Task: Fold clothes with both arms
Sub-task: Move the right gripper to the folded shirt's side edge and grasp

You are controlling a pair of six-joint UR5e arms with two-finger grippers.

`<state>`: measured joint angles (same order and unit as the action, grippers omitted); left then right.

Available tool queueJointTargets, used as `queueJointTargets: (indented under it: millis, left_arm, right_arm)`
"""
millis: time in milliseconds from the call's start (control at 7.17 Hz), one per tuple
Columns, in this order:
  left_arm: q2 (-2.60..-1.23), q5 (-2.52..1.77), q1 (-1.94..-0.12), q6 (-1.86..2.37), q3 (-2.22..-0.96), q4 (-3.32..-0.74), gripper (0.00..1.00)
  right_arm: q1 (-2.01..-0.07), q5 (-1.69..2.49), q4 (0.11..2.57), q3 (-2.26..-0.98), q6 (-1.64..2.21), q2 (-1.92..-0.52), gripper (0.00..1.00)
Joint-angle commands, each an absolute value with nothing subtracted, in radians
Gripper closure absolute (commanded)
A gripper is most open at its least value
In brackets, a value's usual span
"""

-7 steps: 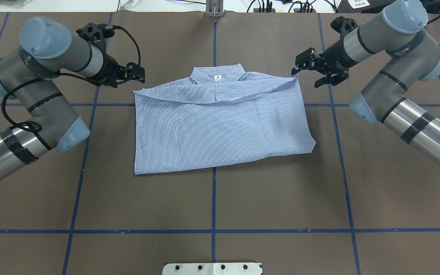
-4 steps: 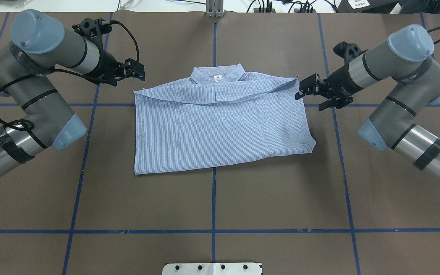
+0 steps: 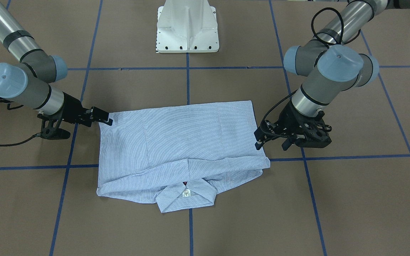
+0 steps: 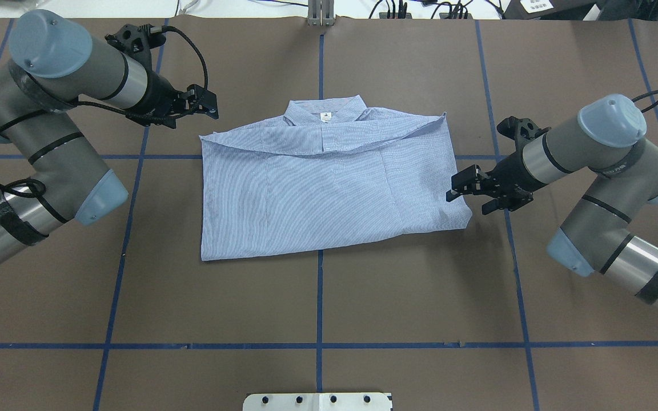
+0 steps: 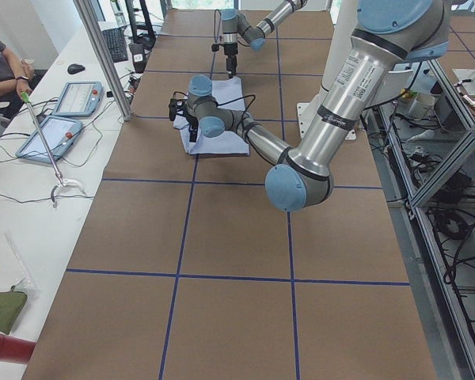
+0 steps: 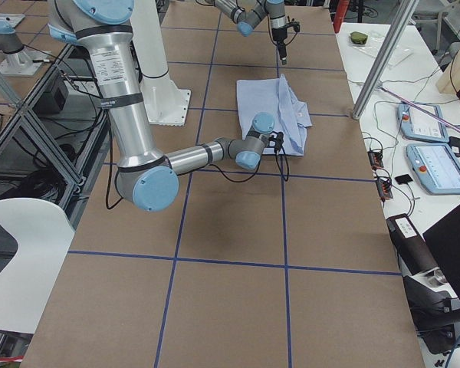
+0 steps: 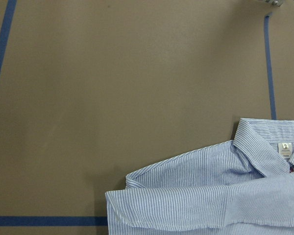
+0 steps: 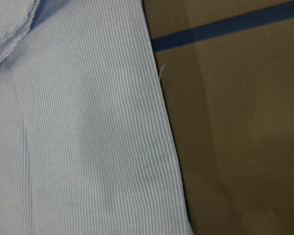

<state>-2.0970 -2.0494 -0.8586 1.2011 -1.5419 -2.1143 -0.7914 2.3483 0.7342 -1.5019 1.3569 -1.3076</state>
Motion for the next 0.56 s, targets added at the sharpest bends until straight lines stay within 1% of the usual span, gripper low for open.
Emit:
queueJointTargets:
  millis: [0,139,279,418]
  left_arm:
    - [-2.094,-2.048,-0.859,1.201,-1.549,-2.112,0.01]
    - [-2.094,-2.048,-0.859,1.203,-1.549,-2.114,0.01]
    - [-2.094,-2.048,-0.859,1.203,-1.549,-2.114,0.01]
    - [-2.094,-2.048,-0.859,1.204,-1.551,-2.112,0.01]
  right_arm:
    - [-0.769,2.349,0.735,-1.517,1.358,-1.321,0.06]
    - [-0.769,2.349,0.735,-1.517,1.356,-1.321,0.24]
    - [-0.767,2.350,0.735,-1.517,1.356,-1.318,0.30]
    - [-0.767,2.350,0.735,-1.514,1.356,-1.310,0.31]
